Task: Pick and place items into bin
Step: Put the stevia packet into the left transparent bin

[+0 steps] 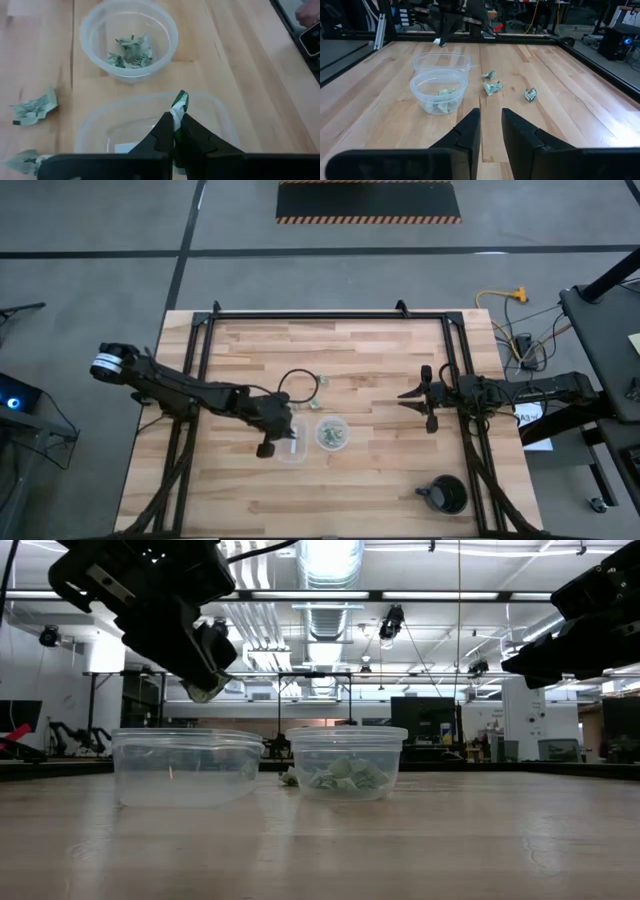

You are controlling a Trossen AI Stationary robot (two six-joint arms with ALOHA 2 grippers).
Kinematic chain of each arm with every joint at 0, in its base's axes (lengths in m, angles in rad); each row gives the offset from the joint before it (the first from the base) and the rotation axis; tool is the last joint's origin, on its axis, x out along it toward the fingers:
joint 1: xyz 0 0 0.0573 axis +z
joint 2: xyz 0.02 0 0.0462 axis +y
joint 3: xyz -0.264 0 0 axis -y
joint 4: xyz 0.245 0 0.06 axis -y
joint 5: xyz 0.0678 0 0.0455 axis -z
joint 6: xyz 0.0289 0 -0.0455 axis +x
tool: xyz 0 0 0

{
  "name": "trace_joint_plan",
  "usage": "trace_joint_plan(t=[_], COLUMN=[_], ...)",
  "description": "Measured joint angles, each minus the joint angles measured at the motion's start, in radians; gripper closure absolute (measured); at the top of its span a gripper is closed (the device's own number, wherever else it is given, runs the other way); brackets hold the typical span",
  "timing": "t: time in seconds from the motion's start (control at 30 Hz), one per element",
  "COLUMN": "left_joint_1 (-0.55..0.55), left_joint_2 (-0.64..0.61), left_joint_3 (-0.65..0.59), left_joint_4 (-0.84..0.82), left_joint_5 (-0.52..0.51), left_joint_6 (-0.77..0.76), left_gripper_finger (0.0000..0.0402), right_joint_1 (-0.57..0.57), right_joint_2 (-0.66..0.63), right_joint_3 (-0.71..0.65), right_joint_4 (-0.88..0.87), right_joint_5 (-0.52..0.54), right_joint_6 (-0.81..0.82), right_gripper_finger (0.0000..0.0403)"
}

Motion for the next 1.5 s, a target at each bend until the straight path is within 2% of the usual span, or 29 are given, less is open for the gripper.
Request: trace_joint_plan(t=[0.2, 0.53, 1.1, 1.5], left_joint_1=[-0.001, 0.000, 0.000, 0.000], left_joint_2=[0.026, 0.041, 0.037, 0.036], left_joint_3=[0.000, -0.001, -0.001, -0.001], left_joint_4=[0.001, 0.027, 0.051, 0.077], left_joint_5=[0.003, 0.002, -0.020, -0.019], left_joint_6=[-0.001, 0.000, 0.000, 0.000], left_gripper_finger=[0.0397, 0.0363, 0.0360, 0.0360], right_joint_1=[0.000, 0.000, 0.000, 0.000], right_joint_2=[0.000, 0.000, 0.000, 0.000], right_joint_3=[0.000, 0.000, 0.000, 0.000], right_joint_4=[0.000, 0.000, 0.000, 0.000], right_joint_5=[0.000, 0.000, 0.000, 0.000], right_joint_6=[0.001, 0.000, 0.000, 0.001], right_gripper_finger=[0.0326, 0.0315, 0.0335, 0.0321])
